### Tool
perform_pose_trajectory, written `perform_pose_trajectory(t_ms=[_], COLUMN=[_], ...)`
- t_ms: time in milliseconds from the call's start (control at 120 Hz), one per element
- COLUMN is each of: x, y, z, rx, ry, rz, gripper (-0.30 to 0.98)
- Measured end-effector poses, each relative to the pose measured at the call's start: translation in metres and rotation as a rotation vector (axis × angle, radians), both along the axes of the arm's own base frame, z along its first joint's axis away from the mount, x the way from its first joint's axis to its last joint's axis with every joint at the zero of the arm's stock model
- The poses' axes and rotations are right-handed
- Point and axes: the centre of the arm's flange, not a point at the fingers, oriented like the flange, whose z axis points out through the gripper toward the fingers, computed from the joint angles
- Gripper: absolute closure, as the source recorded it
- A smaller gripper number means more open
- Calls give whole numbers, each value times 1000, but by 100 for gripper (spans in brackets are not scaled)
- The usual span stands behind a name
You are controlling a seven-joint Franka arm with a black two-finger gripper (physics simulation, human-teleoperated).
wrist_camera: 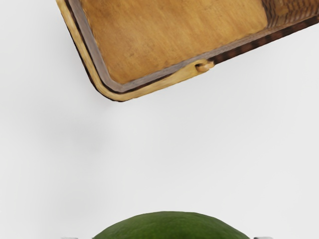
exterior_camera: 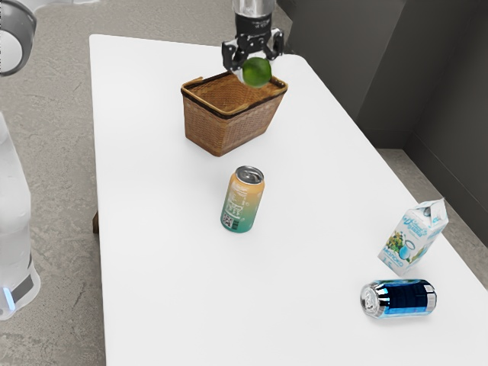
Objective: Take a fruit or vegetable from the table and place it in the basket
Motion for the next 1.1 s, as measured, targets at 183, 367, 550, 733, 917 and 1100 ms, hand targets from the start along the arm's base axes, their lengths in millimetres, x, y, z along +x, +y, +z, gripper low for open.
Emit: perform_pose_trajectory(t_ms=[183, 367, 550, 733, 917, 1100], x=[-36, -37, -10, 27, 35, 17], y=[90, 143, 181, 200, 202, 200], z=[-2, -34, -46, -60, -70, -61], rx=[6, -23, -30, -30, -55, -97], ry=[64, 159, 179, 180, 181, 155], rz=[153, 206, 203, 161, 124, 112], gripper=[29, 30, 29, 29, 18, 5])
